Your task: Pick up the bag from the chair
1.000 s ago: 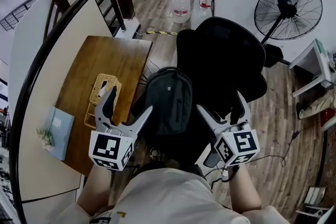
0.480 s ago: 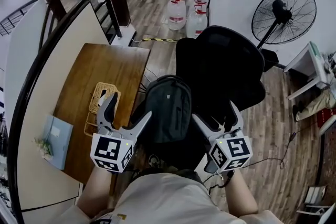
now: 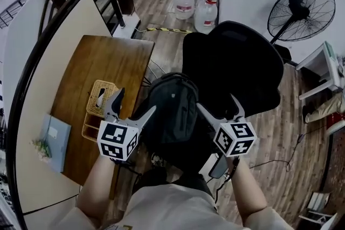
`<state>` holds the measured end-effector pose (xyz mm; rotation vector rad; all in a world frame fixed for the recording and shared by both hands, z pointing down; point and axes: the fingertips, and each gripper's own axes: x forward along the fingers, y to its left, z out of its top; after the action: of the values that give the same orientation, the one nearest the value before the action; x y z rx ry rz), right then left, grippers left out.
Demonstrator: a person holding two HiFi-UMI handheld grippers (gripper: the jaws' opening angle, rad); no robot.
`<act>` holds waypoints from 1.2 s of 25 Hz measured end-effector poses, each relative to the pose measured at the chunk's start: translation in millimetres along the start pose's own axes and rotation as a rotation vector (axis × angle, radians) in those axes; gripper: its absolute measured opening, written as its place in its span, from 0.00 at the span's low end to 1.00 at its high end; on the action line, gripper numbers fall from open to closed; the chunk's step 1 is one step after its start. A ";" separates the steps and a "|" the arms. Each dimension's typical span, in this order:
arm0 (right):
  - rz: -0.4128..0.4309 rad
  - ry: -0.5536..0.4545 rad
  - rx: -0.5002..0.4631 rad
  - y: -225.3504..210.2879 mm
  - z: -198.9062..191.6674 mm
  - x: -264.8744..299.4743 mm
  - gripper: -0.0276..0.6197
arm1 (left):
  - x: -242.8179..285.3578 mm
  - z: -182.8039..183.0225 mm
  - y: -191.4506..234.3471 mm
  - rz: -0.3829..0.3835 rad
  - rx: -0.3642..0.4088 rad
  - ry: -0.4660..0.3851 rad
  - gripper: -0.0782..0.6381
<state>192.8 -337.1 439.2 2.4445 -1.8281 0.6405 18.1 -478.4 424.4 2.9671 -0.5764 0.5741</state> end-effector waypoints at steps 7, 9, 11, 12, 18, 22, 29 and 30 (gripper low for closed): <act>0.015 0.129 0.018 -24.5 -63.9 77.5 0.84 | 61.0 -59.0 32.1 0.044 -0.064 0.085 0.74; 0.008 0.164 0.020 -33.4 -84.8 95.3 0.84 | 77.5 -76.6 38.0 0.047 -0.084 0.101 0.74; -0.002 0.196 0.032 -42.5 -107.0 112.8 0.84 | 96.2 -99.7 42.1 0.035 -0.100 0.144 0.74; -0.006 0.214 0.040 -45.7 -119.0 121.3 0.83 | 104.7 -112.1 44.5 0.031 -0.106 0.167 0.74; -0.026 0.318 0.050 -67.1 -187.9 162.1 0.82 | 147.8 -179.1 52.3 -0.003 -0.138 0.273 0.74; -0.044 0.350 0.061 -83.9 -223.1 185.0 0.82 | 172.0 -215.5 56.5 -0.018 -0.173 0.303 0.74; -0.077 0.393 0.129 -104.6 -276.4 215.2 0.80 | 197.4 -275.1 53.6 -0.031 -0.180 0.399 0.73; -0.073 0.397 0.135 -105.2 -281.8 218.7 0.79 | 200.9 -281.2 53.9 -0.026 -0.174 0.407 0.72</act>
<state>252.9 -431.3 793.9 2.2345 -1.5792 1.1770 73.1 -561.2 759.8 2.5848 -0.5154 1.0306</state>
